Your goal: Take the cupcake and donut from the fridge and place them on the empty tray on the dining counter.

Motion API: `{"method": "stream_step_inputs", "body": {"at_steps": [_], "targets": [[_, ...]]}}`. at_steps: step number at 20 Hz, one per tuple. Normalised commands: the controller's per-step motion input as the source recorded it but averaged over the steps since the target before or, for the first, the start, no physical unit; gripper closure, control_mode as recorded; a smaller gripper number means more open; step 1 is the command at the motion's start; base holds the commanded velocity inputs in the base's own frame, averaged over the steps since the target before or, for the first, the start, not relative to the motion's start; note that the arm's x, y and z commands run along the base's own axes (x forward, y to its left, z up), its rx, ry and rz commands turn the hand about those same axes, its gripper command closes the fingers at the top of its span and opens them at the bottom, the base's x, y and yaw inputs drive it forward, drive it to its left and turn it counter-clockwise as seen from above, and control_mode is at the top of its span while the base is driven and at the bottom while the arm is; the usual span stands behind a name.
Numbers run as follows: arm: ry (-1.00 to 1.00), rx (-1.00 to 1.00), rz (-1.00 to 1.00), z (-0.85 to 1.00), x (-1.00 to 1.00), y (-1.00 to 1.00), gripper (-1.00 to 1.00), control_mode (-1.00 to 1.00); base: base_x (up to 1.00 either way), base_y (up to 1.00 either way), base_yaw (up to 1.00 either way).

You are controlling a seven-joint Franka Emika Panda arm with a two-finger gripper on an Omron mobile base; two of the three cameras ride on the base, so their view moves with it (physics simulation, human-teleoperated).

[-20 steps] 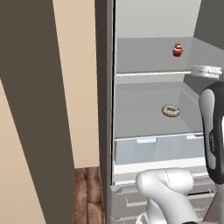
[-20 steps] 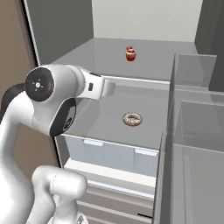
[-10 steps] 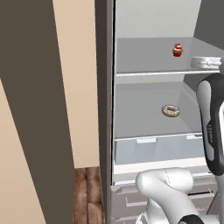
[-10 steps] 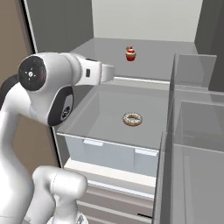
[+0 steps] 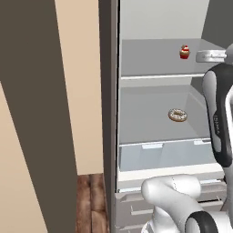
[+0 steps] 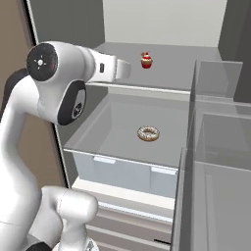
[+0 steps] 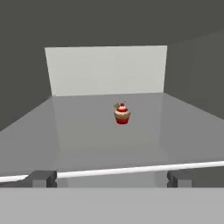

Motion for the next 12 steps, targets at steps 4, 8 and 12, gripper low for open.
{"method": "stream_step_inputs", "body": {"at_steps": [4,8,12], "targets": [[0.0,0.0,0.0,0.0,0.6,0.0,-1.0,-1.0,0.0,0.0,0.0],[0.07,0.0,0.0,0.0,0.28,-0.02,-1.0,-1.0,0.0,0.0,0.0],[0.11,0.0,0.0,0.0,0.26,-0.06,-1.0,-1.0,0.0,0.0,0.0]]}}
